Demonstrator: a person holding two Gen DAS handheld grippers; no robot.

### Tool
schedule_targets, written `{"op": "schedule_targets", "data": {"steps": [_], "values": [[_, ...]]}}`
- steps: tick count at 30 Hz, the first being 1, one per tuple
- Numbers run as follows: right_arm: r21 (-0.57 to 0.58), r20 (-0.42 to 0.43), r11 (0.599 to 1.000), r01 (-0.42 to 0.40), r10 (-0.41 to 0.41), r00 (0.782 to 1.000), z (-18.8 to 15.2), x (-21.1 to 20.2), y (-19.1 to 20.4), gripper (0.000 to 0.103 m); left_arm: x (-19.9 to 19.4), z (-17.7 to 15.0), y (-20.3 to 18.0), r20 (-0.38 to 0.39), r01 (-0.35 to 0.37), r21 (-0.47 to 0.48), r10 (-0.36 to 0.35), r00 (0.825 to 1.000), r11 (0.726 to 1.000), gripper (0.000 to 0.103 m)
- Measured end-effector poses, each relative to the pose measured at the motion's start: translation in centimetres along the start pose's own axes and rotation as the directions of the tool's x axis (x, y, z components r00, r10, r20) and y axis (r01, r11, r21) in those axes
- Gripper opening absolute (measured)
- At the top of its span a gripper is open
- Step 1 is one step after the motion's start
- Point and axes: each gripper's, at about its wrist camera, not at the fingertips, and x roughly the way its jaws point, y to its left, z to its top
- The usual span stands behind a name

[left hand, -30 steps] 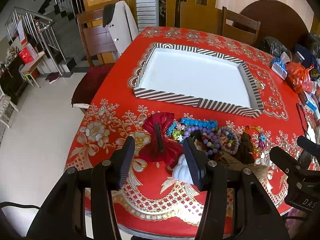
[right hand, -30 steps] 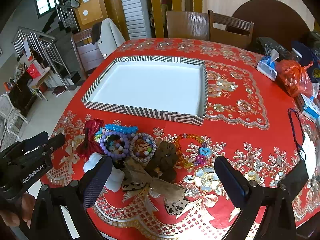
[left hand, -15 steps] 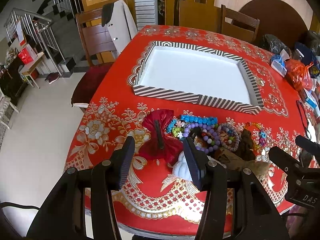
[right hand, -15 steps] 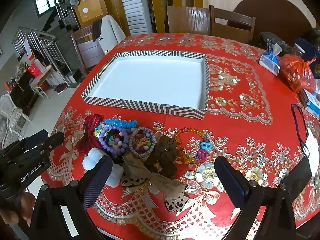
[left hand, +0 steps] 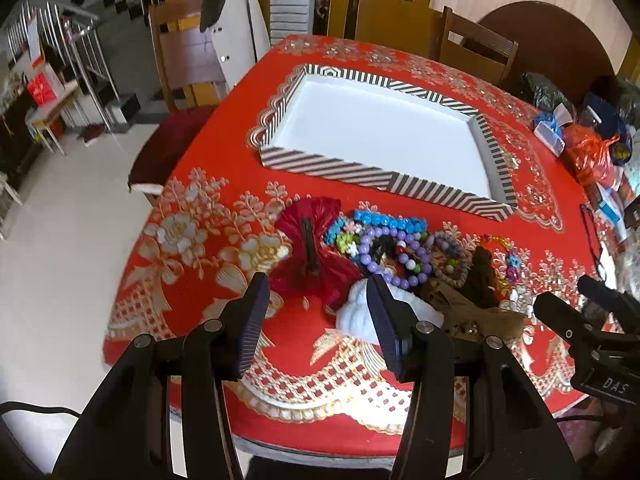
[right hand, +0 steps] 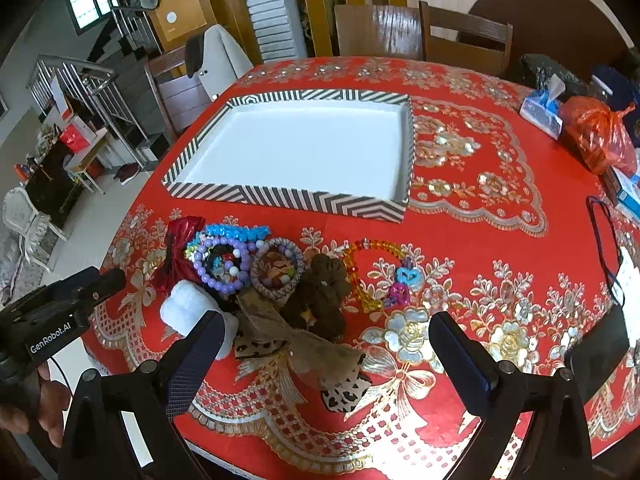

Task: Organize jewelry
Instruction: 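Move both tools toward the jewelry pile beside the striped tray, then grasp the white fluffy scrunchie with the left tool while the right tool grasps the brown bow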

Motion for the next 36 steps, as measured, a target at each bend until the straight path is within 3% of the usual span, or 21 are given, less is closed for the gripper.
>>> {"op": "schedule_targets", "data": {"steps": [9, 24, 32, 36], "values": [[0.024, -0.023, 1.000, -0.017, 0.018, 1.000, -0.4, 0.2, -1.2, 0.102, 1.5, -0.6, -1.4, -0.074, 0.060, -0.003, -0.060, 0.995, 0.998, 0.054], [0.063, -0.045, 0.997, -0.045, 0.048, 0.998, -0.8, 0.4, -2.5, 0.102, 2.9, -1.1, -2.3, -0.125, 0.065, 0.021, -0.062, 0.990, 0.998, 0.054], [0.089, -0.050, 0.994, -0.066, 0.071, 0.996, -1.0, 0.8, -3.0, 0.102, 4.4, -1.6, -1.8, -0.174, 0.115, 0.005, -0.113, 0.978, 0.993, 0.056], [0.114, -0.035, 0.989, -0.097, 0.101, 0.994, -0.7, 1.9, -3.4, 0.090, 6.0, -1.7, -1.9, -0.207, 0.152, -0.025, -0.154, 0.966, 0.988, 0.056]]}}
